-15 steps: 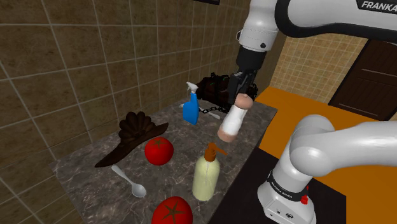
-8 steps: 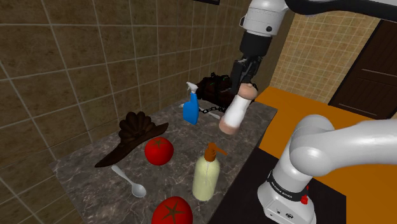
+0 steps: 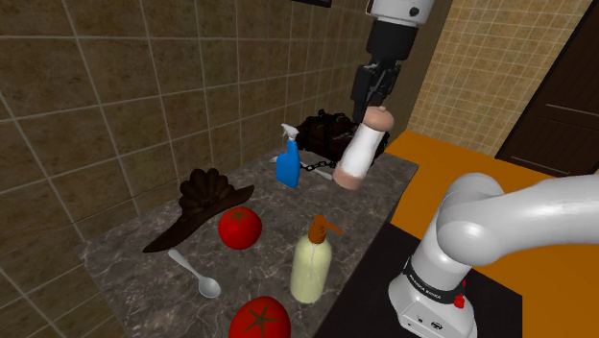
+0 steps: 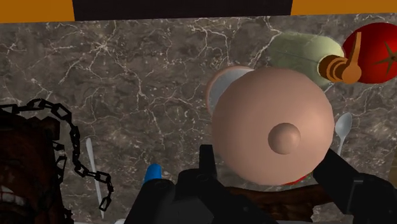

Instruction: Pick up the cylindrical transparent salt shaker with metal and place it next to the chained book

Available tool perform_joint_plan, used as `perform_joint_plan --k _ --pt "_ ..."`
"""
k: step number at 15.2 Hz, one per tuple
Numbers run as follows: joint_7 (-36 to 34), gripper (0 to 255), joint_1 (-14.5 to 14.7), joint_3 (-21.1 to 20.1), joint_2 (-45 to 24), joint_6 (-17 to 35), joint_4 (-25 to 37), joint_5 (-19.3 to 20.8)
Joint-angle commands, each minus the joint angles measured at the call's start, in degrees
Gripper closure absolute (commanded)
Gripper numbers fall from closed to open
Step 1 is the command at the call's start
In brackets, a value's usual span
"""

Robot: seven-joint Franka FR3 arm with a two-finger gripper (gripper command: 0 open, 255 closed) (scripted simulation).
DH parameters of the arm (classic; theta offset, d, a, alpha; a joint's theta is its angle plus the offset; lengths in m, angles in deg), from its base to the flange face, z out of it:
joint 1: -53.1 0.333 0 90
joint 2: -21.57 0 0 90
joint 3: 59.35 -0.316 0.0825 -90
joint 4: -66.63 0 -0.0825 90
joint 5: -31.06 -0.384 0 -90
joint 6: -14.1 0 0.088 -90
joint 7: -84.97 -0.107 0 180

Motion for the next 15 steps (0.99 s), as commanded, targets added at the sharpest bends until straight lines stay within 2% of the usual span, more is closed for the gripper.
perform_joint_plan --k 1,3,15 --pt "-0.11 255 -0.06 0.06 -0.78 -1.39 2.17 0.08" --pt "-0.16 255 -0.13 0.15 -1.60 -2.61 4.21 0.19" --pt "11.84 255 -3.09 10.95 -19.38 5.04 14.05 7.28"
